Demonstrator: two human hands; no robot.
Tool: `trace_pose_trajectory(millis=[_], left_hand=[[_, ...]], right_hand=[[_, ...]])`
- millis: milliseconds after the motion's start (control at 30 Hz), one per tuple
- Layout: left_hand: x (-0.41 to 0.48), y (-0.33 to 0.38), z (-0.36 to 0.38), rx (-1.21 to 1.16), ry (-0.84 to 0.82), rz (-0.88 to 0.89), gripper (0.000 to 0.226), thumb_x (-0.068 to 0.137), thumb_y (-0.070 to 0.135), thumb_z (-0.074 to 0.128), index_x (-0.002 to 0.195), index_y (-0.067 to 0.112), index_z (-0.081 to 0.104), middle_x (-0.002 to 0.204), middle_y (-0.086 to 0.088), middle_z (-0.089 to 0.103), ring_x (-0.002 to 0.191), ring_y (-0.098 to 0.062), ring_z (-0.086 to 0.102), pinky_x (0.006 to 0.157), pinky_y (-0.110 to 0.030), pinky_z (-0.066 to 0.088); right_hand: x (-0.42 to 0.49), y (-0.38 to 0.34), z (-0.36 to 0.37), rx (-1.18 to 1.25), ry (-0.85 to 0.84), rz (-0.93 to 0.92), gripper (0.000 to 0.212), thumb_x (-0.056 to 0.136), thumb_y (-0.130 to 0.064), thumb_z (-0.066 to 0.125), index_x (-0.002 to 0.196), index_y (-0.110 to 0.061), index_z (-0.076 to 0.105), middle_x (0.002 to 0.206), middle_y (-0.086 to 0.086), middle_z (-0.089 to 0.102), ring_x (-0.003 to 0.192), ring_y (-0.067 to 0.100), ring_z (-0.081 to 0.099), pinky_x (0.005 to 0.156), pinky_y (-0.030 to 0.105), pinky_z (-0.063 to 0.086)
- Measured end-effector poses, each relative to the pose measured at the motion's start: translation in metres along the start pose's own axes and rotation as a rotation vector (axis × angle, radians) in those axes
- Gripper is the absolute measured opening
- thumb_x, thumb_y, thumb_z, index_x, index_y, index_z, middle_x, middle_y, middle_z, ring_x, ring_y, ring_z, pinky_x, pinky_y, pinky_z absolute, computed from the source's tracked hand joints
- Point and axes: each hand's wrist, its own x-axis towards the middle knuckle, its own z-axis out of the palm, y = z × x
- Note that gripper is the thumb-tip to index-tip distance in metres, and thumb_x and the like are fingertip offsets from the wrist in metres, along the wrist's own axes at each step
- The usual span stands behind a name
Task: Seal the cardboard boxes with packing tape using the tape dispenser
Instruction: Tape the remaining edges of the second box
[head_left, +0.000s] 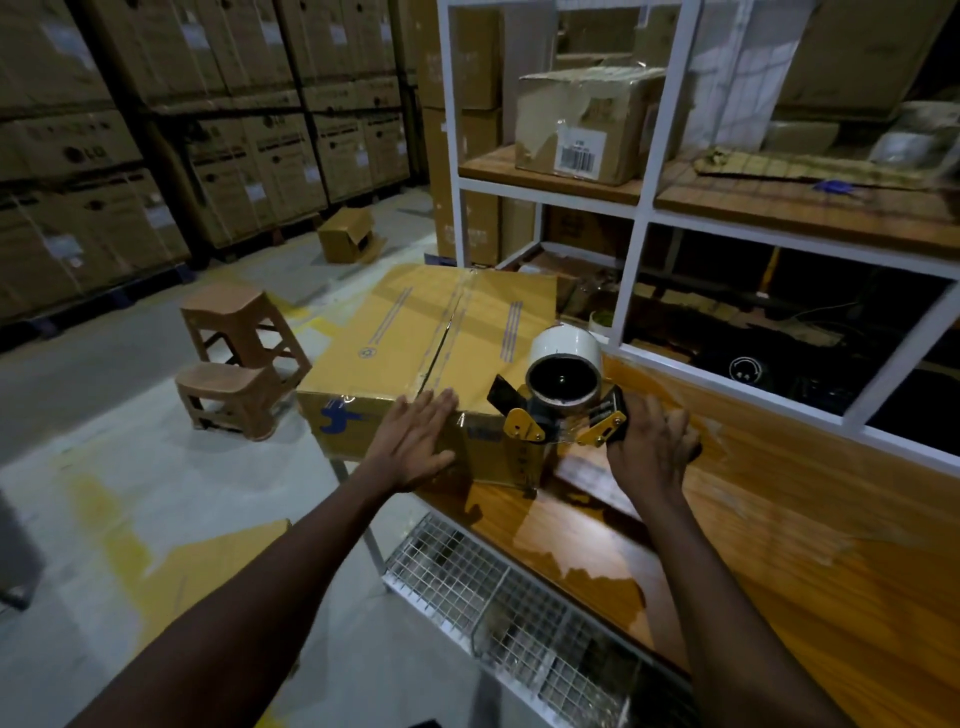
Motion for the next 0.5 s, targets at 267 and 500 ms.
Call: trace_pose_trajectory(millis=[267,500], left_hand=[[-0.002,0.000,0.012,-0.016,0.065,0.039,0.090,0.081,0.064,0.014,0.158,0.020,0.001,0.165,0.000,0.000,0.152,-0.023,0.004,0.121,-0.046,0.002],[0.000,0.012,0.010,-0.053,0.094,-0.038,0.091,0.079,0.065,0.010,0.158,0.019,0.014,0.165,0.000,0.010,0.152,-0.024,0.011,0.119,-0.051,0.002]], right_hand=[[-0.001,0.015,-0.001,0.082,0.022,0.039,0.050,0.074,-0.007,0.066,0.121,-0.021,0.057,0.112,0.008,0.055,0.098,0.033,0.040,0.084,0.045,0.030],[-0.015,0.050,-0.006,0.037,-0.027,0.139,0.046,0.078,-0.008,0.064,0.123,-0.015,0.055,0.121,0.014,0.054,0.105,0.037,0.040,0.087,0.046,0.030]])
